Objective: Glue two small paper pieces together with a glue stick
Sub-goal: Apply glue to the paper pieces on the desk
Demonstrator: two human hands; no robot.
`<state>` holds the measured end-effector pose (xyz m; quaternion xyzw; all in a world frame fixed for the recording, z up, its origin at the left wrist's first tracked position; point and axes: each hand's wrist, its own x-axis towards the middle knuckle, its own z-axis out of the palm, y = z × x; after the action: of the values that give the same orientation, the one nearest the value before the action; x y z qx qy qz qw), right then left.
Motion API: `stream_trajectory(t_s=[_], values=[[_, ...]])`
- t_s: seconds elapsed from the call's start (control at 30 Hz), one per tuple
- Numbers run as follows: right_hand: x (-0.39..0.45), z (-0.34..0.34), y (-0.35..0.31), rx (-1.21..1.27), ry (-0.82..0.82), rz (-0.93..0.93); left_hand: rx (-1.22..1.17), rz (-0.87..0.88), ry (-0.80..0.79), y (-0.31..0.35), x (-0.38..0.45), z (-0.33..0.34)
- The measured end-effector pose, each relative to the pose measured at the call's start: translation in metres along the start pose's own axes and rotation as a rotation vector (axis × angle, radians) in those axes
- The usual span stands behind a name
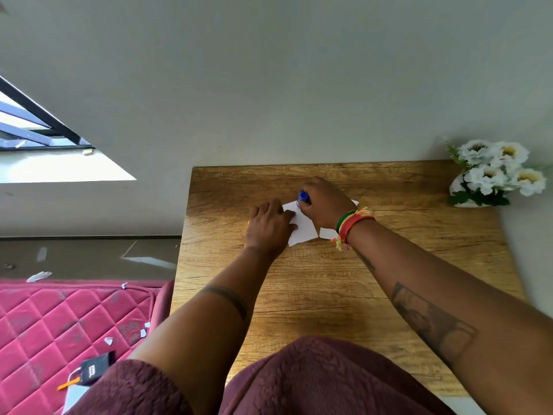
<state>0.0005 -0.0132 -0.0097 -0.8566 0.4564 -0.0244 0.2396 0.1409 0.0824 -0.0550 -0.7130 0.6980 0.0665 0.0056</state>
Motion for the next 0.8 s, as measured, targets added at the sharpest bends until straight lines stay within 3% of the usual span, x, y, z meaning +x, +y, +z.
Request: stream_trajectory(t_s=[0.63,0.8], values=[[-0.05,0.004,0.006,-0.035,-0.071,-0.006,0.05,-0.063,-0.071,0.006,-0.001,-0.003],[-0.055,0.0,0.016,0.126,0.04,0.105,0.046,-0.105,-0.067,0.008,-0.004,-0.003]])
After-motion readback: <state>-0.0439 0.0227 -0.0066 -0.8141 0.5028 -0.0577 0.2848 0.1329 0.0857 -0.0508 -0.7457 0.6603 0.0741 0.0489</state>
